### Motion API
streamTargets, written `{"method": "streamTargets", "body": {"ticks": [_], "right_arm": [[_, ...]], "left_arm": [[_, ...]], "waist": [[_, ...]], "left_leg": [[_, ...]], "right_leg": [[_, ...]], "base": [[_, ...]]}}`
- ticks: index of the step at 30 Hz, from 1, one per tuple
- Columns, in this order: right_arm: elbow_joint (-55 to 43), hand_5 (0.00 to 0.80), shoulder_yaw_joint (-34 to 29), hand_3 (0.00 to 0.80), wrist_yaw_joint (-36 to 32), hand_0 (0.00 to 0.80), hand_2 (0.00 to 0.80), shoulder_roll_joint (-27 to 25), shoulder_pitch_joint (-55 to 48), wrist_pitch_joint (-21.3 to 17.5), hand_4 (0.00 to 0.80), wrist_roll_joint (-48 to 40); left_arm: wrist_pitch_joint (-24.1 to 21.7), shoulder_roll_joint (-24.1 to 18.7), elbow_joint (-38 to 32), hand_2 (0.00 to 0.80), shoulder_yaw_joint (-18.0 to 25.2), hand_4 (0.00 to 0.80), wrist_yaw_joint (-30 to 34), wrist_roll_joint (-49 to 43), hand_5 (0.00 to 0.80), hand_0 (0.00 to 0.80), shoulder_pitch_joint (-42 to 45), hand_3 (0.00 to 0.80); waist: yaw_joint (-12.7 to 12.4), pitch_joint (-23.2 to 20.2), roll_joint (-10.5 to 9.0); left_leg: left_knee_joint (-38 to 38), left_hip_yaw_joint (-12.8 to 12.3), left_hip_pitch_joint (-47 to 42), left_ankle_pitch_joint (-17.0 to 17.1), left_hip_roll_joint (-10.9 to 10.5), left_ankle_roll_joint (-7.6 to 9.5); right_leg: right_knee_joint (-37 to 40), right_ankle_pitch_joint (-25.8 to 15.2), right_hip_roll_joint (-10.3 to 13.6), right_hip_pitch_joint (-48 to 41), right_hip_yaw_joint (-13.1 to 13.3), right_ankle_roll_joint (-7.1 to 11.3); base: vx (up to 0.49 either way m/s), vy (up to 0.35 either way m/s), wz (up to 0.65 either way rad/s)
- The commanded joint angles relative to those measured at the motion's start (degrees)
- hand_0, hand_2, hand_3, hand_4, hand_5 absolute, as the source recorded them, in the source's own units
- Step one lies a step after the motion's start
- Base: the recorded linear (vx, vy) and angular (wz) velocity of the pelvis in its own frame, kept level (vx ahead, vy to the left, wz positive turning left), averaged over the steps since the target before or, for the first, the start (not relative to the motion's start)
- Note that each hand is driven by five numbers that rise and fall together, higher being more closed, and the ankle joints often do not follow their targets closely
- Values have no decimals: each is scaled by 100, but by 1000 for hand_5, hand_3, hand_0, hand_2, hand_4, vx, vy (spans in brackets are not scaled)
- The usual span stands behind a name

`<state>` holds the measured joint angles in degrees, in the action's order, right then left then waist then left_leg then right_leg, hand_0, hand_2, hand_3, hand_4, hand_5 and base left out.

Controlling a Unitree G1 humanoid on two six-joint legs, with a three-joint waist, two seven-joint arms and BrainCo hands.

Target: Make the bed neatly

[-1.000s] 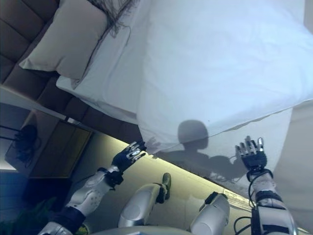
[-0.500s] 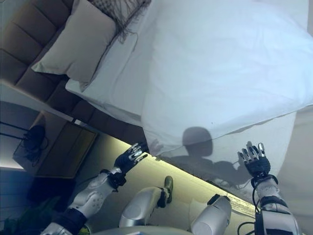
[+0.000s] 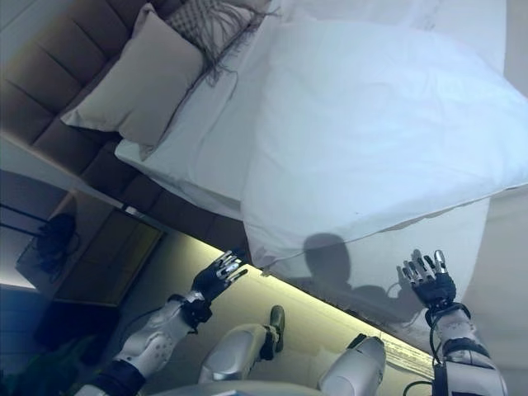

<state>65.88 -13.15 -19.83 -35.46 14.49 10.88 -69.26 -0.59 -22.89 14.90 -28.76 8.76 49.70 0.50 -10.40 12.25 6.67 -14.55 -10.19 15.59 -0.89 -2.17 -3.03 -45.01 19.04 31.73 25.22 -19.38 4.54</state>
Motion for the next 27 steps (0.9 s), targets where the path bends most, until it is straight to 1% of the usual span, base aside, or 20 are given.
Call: {"method": "streamTargets", "body": {"ticks": [1, 5, 8, 12, 20, 27], "right_arm": [[255, 0, -336, 0, 39, 0, 0, -472, 621, 52, 0, -201], [238, 0, -275, 0, -61, 0, 0, -501, 646, -71, 0, -92], [230, 0, -278, 0, -39, 0, 0, -500, 605, -56, 0, -99], [204, 0, -368, 0, 115, 0, 0, -592, 575, 96, 0, -134], [278, 0, -433, 0, 150, 0, 0, -995, 785, 497, 0, -156], [323, 0, -386, 0, 207, 0, 0, -1352, 1049, 579, 0, 53]], "left_arm": [[-468, 238, -317, 0, 158, 0, -25, 155, 0, 0, -175, 0], [-585, 286, -267, 0, 120, 0, 25, 167, 0, 0, -164, 0], [-620, 314, -249, 0, 98, 0, 54, 154, 0, 0, -133, 0], [-599, 366, -298, 0, 40, 0, 16, 157, 0, 0, -100, 0], [-794, 506, -221, 0, -188, 0, -47, 267, 0, 0, -148, 0], [-935, 595, -226, 0, -330, 0, -123, 428, 0, 0, -116, 0]], "waist": [[-100, 357, 232], [-88, 362, 255], [-75, 355, 246], [-31, 342, 298], [12, 407, 482], [52, 476, 636]], "left_leg": [[-314, 306, -236, -523, 517, 112], [-323, 294, -195, -520, 496, 118], [-345, 284, -208, -526, 485, 122], [-350, 270, -241, -529, 452, 137], [-295, 228, -136, -429, 417, 110], [-268, 195, -7, -321, 399, 85]], "right_leg": [[2169, -2737, 101, 228, 595, 868], [2162, -2730, 79, 281, 661, 852], [2159, -2736, 81, 271, 687, 848], [2079, -2704, 82, 319, 737, 837], [1986, -2668, 92, 528, 833, 834], [1876, -2638, 86, 771, 961, 820]], "base": [[-48, 71, 2], [-4, 28, 14], [35, 12, 6], [48, 40, 1], [-2, 53, 0], [39, 71, 2]]}}
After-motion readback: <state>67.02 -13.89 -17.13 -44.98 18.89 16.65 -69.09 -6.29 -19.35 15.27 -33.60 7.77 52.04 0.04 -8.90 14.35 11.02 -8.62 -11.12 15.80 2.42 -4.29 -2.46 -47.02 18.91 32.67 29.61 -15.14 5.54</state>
